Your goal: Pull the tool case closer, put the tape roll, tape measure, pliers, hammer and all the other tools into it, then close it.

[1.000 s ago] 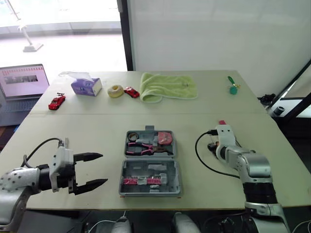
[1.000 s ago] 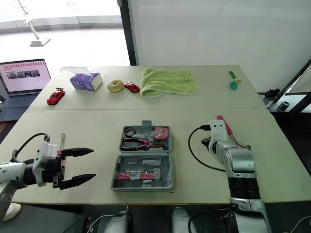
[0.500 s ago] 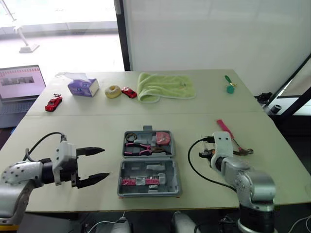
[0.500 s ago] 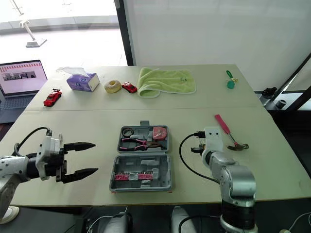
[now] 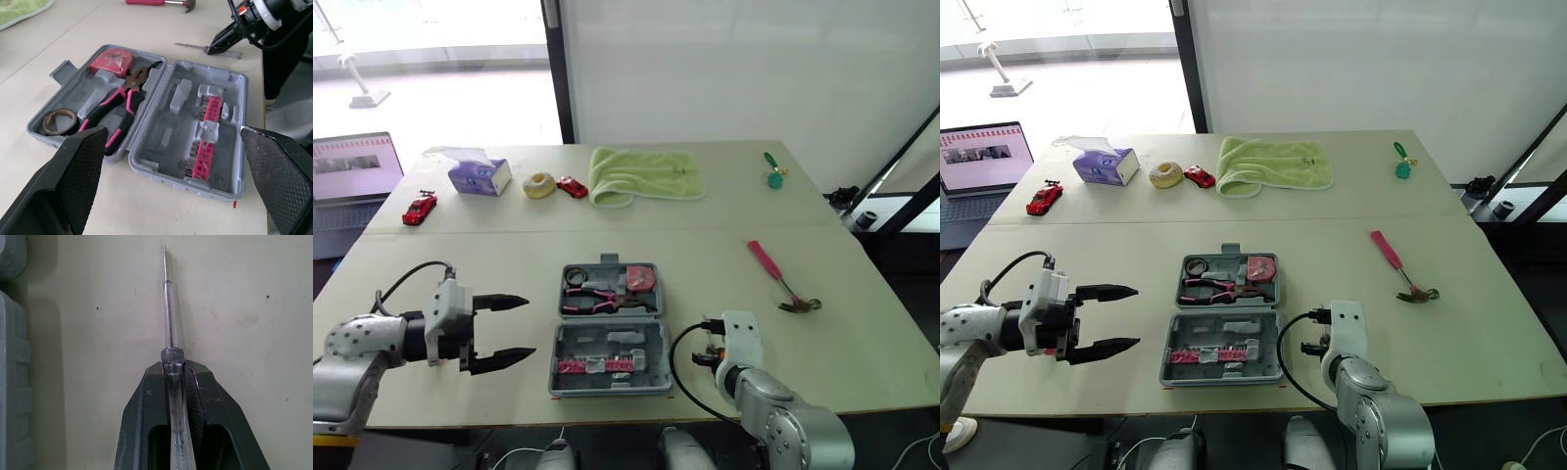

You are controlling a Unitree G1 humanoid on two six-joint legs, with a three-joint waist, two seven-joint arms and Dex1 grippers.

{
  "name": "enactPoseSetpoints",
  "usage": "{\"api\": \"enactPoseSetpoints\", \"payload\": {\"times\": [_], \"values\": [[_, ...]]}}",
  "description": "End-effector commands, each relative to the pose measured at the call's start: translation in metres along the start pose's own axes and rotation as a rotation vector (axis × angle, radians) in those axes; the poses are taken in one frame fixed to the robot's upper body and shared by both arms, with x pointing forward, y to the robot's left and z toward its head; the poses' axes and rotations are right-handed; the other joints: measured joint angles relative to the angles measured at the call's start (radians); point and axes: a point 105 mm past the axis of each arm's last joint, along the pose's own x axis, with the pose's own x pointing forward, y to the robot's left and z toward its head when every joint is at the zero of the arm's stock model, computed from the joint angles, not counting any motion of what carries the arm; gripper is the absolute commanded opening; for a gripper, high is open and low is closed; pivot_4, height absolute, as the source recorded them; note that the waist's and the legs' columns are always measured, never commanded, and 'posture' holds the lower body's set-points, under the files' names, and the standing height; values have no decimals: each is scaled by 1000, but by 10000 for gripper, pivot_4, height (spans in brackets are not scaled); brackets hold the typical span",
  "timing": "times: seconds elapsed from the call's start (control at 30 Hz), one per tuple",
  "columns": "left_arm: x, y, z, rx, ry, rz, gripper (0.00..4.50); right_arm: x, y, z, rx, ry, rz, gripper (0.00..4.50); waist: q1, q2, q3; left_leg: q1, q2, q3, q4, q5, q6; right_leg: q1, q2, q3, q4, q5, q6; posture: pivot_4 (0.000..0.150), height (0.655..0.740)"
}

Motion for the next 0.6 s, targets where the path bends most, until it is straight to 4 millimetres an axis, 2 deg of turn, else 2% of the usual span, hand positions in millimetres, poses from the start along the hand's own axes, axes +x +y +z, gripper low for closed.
{"api": "enactPoseSetpoints", "payload": {"times": [0.03,0.1,0.23,0.3,0.33,0.37,0.43,0.53,0.6], "values": [[-4,4,5,42,2,2,45000,6,-1,-12,51,42,-13,14521,1,-1,0,0,0,0,0,0,0,0,0,0,0,0,0,1500,7400],[-4,5,4,43,2,2,45000,3,-4,-7,54,20,-14,24532,4,-1,-1,0,0,0,0,0,0,1,0,0,0,0,0,1500,7400],[-5,5,3,38,2,1,45000,-11,-17,16,45,-65,-35,44794,8,-1,0,-1,0,0,0,0,0,1,-1,0,-1,0,0,1500,7400],[-5,6,3,41,1,5,45000,-24,-26,35,-21,-118,-18,44794,6,1,1,-1,0,0,0,0,0,1,-1,0,-1,0,0,1500,7400],[-5,5,2,42,-2,7,45000,-32,-25,52,-96,-169,43,44794,5,2,1,-1,0,0,0,0,0,1,-1,0,-1,0,0,1500,7400],[-5,4,1,41,-3,7,45000,-39,-20,68,-194,-212,126,44794,2,3,3,-1,0,0,1,0,0,1,-1,0,-1,0,0,1500,7400],[-4,-1,-1,36,-8,-3,45000,-53,-7,87,-452,-236,290,44794,0,4,3,0,0,2,1,0,0,1,-1,1,-2,0,0,1500,7400],[-4,-8,-6,29,3,-42,45000,-70,11,87,-874,-197,505,44794,1,6,4,1,0,1,-1,-1,1,1,0,1,-2,0,1,1500,7400],[-4,-9,-8,26,8,-60,45000,-75,15,82,-1092,-169,600,44794,3,5,4,0,1,0,-1,-2,4,1,1,-1,-2,0,4,1500,7400]]}}
